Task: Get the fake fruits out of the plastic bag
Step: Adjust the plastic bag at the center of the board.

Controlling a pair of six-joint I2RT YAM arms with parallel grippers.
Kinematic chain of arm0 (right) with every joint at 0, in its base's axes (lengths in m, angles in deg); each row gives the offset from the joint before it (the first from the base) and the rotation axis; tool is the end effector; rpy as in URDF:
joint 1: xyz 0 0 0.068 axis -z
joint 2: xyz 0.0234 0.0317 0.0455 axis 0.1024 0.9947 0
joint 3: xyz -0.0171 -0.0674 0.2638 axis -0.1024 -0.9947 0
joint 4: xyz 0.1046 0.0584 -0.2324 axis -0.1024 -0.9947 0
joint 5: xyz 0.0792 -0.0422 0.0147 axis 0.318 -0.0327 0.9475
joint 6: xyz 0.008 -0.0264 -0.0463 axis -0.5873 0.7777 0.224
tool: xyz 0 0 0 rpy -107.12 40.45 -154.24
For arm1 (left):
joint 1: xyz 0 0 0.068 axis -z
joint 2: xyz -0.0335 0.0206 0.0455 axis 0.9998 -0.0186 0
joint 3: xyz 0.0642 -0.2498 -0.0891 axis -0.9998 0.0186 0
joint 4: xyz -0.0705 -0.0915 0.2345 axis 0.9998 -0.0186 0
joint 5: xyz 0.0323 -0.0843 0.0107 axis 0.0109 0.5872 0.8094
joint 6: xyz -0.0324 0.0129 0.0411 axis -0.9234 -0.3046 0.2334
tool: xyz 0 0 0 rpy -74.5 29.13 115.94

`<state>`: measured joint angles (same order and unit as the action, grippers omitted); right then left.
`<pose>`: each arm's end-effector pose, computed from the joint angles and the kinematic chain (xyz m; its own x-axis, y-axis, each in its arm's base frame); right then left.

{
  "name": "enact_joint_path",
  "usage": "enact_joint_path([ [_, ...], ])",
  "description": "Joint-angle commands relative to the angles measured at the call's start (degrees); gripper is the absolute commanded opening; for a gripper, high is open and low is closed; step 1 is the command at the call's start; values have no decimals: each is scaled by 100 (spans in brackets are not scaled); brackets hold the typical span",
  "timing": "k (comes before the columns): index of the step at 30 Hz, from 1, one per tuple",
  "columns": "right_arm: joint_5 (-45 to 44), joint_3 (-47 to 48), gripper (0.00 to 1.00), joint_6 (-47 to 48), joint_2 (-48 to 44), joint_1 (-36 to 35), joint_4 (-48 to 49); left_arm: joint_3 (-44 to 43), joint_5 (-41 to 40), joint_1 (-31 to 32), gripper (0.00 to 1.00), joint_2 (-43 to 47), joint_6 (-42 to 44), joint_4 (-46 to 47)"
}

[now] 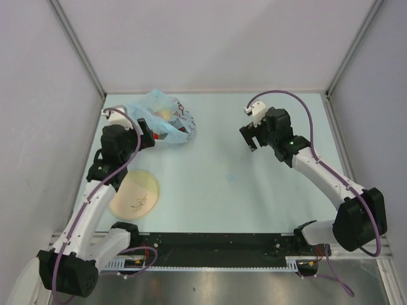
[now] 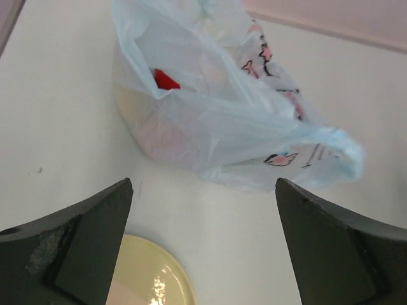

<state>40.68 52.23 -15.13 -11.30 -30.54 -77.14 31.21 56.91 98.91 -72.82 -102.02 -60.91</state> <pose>0.2764 0.1236 0.2960 -0.3392 -0.5235 -0.7816 -0.4933 0.8064 -0.3261 0.2111 -0.0312 0.3189 -0.3428 -0.2095 -0.9157 -0.0790 0.9778 -0.1941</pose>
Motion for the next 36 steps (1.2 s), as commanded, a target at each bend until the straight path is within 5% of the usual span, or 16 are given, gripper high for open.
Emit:
enact_joint_path([
  [1,624,912,100,-95,433,-240,944,-1040,404,-92,100,-68,-528,-357],
  [9,713,2134,97,-825,1629,-855,1437,-761,1071,-531,93,106,-1310,-824],
  [19,1029,3531,92,-1239,2622,-1304,1516,-364,1722,-716,77,151,-1468,10],
  [27,924,4060,90,-1432,3212,-1444,1340,-302,4821,-840,65,-453,-1635,1724],
  [36,783,3849,90,-1116,2905,-1322,1244,-383,5335,-840,63,-939,-1811,1197],
])
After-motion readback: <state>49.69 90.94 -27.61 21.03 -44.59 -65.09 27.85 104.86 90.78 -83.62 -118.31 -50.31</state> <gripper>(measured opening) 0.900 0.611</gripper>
